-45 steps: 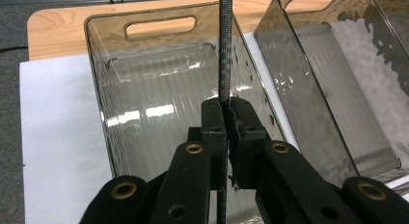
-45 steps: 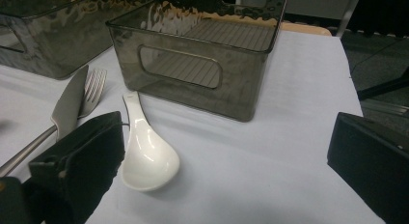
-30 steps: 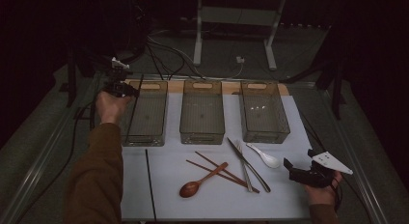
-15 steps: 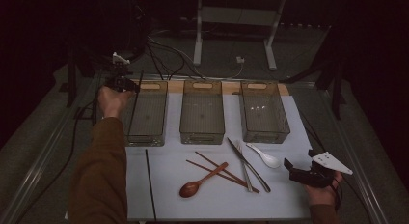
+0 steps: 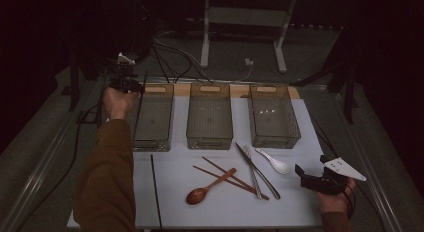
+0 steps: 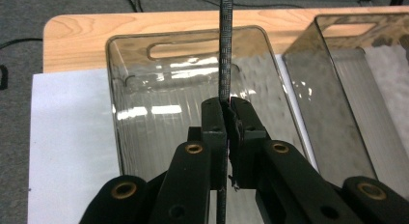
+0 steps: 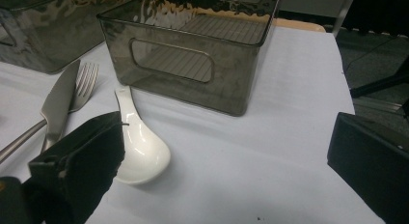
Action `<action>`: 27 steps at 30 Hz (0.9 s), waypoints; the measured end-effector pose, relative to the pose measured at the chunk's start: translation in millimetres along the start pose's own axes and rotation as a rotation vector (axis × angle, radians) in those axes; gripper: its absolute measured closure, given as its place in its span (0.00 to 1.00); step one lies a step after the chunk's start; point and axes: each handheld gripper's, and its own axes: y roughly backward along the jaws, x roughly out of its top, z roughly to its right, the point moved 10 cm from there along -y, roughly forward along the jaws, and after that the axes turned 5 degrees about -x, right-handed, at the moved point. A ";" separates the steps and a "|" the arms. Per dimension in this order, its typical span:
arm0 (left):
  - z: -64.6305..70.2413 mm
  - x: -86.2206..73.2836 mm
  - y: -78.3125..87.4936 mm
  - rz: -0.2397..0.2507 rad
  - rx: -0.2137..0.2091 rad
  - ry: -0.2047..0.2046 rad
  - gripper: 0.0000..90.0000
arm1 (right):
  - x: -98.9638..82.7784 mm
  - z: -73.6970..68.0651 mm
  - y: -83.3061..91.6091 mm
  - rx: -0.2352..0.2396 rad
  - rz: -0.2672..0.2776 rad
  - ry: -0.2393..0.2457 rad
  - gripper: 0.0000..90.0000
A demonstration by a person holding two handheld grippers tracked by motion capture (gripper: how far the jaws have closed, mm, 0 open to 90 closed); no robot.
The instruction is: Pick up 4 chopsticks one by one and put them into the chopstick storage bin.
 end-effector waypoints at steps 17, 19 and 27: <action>-11.0 -20.2 -19.6 -0.067 0.020 0.012 0.97 | 0.3 1.1 1.9 -0.005 0.002 0.004 0.00; -12.0 -22.8 -21.4 -0.076 0.025 0.013 0.97 | 0.4 1.2 2.0 -0.005 0.003 0.004 0.00; -9.4 -22.7 -17.3 -0.042 0.024 0.007 0.65 | 0.9 0.8 2.6 -0.004 0.006 -0.002 0.00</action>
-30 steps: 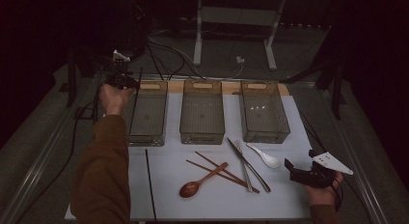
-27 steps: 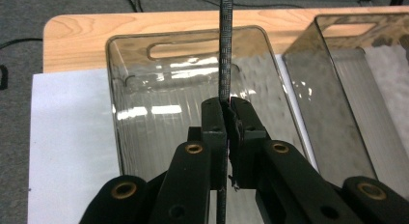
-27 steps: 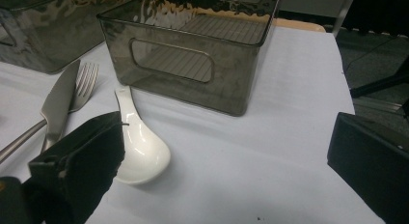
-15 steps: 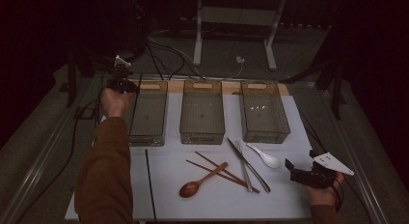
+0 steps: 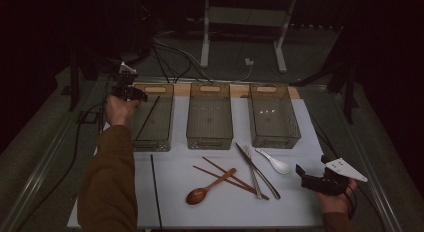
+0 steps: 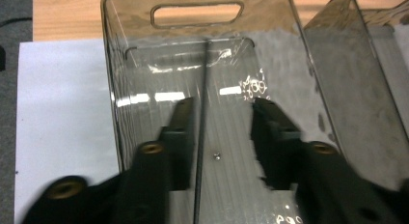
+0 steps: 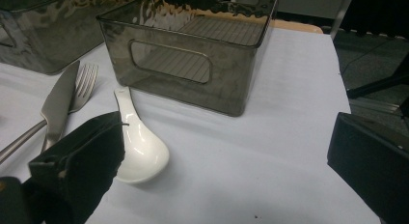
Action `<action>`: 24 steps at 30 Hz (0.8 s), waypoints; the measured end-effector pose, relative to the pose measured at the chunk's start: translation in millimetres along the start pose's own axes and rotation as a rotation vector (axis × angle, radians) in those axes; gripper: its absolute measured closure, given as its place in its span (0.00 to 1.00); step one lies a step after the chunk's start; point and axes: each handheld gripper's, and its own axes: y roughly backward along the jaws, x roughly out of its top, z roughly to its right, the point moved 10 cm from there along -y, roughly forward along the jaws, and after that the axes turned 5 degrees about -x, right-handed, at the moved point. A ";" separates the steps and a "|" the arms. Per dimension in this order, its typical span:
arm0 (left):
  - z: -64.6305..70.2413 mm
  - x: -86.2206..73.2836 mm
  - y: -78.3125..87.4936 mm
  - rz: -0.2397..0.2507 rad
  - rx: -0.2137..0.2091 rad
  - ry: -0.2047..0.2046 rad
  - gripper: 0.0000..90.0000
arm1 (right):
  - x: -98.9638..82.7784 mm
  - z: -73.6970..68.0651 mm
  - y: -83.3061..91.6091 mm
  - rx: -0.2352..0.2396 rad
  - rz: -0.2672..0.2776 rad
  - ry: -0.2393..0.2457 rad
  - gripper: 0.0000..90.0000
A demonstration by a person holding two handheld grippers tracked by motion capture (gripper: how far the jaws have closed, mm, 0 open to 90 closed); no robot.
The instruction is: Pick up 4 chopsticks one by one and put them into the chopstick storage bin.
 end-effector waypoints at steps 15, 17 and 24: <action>5.1 -7.3 17.5 0.086 0.019 -0.001 0.15 | 0.7 -2.1 -0.2 0.002 -0.001 0.005 0.00; 4.7 -10.6 19.7 0.091 0.022 -0.008 0.13 | 0.8 -2.1 -0.3 0.002 0.001 0.007 0.00; 5.7 -21.5 28.2 0.116 0.046 -0.027 0.12 | 1.1 -3.0 -0.6 0.003 0.001 0.009 0.00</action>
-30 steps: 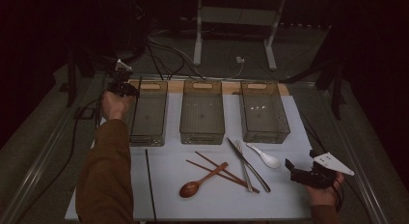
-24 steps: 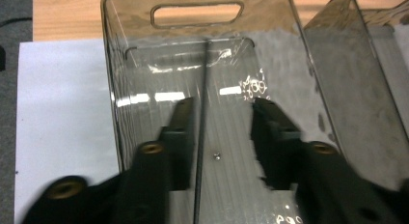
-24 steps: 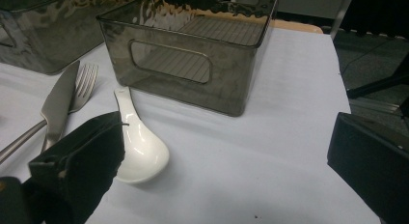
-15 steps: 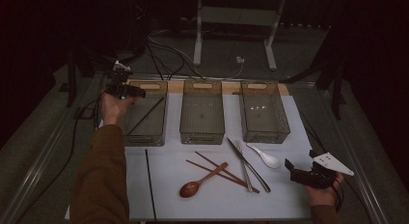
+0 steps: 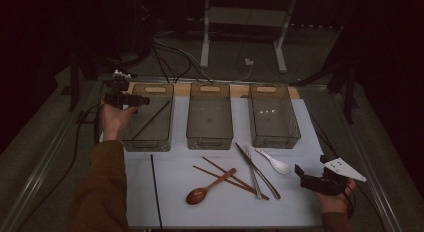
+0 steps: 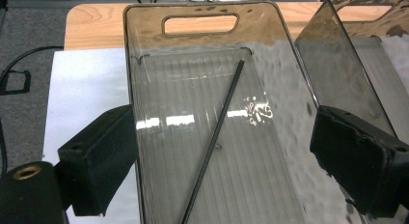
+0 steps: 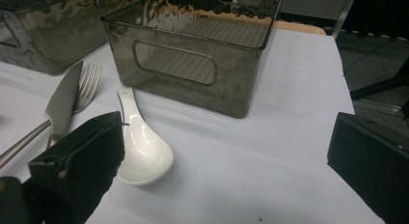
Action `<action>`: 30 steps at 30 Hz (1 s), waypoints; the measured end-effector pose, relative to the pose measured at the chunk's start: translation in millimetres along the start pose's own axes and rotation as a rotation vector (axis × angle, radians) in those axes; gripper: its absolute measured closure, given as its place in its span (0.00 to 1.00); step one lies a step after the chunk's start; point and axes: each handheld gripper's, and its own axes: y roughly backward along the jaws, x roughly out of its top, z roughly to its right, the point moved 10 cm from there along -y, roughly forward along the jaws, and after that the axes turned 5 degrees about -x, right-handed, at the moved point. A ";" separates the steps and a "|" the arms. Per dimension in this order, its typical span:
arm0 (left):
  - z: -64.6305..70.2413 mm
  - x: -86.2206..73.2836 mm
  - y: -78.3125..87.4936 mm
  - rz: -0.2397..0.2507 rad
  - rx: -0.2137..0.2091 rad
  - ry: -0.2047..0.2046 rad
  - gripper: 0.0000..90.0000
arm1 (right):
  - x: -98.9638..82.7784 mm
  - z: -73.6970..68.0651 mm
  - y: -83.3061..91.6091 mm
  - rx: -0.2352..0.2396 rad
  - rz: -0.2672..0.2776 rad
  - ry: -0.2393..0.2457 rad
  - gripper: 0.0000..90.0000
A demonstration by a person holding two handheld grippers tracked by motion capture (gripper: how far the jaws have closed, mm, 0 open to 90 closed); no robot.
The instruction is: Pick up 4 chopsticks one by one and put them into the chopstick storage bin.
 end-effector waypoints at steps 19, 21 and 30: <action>18.2 -17.5 21.9 0.027 -0.025 -0.021 0.16 | 1.1 -2.3 -0.3 0.004 0.002 0.001 0.00; 22.5 -19.6 23.1 0.029 -0.035 -0.023 0.16 | 1.1 -2.4 -0.2 0.004 0.002 0.001 0.00; 36.6 -30.3 29.5 0.022 -0.036 -0.054 0.16 | 1.2 -2.3 -0.4 0.004 0.002 -0.001 0.00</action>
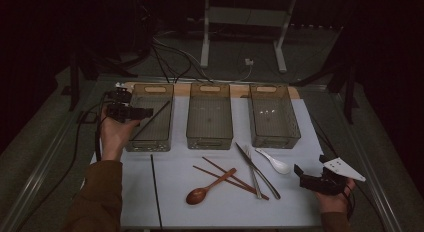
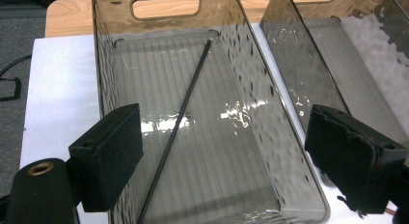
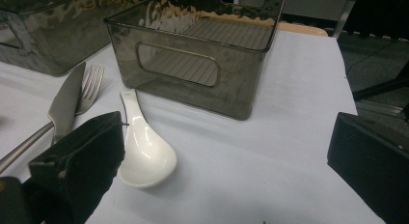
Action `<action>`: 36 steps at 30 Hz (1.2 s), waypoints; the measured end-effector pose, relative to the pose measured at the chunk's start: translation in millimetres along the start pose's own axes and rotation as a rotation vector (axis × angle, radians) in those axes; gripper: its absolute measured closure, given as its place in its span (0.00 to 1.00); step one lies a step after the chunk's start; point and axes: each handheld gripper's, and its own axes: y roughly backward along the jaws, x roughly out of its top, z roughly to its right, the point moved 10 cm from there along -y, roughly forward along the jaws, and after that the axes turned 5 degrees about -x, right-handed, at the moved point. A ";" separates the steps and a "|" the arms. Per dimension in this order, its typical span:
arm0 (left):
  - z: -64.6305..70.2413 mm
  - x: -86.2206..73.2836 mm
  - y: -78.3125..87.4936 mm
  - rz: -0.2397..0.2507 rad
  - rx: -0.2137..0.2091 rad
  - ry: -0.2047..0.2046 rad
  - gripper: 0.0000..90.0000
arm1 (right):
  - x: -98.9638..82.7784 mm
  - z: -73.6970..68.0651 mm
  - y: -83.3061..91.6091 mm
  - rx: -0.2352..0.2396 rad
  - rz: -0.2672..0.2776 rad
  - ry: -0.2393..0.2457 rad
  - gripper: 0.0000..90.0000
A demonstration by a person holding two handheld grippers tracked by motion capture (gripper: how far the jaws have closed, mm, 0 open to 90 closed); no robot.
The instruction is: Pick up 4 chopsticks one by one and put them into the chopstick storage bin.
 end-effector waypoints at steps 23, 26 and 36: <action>25.2 -36.6 11.6 -0.021 0.016 -0.035 0.18 | 0.1 -1.7 -0.7 0.005 -0.002 0.002 0.00; 27.4 -42.9 10.9 -0.027 0.017 -0.036 0.18 | 0.2 -1.5 -0.7 0.005 -0.002 0.002 0.00; 37.2 -62.6 10.6 -0.038 0.006 -0.032 0.18 | 0.2 -1.5 -0.6 0.004 -0.001 0.001 0.00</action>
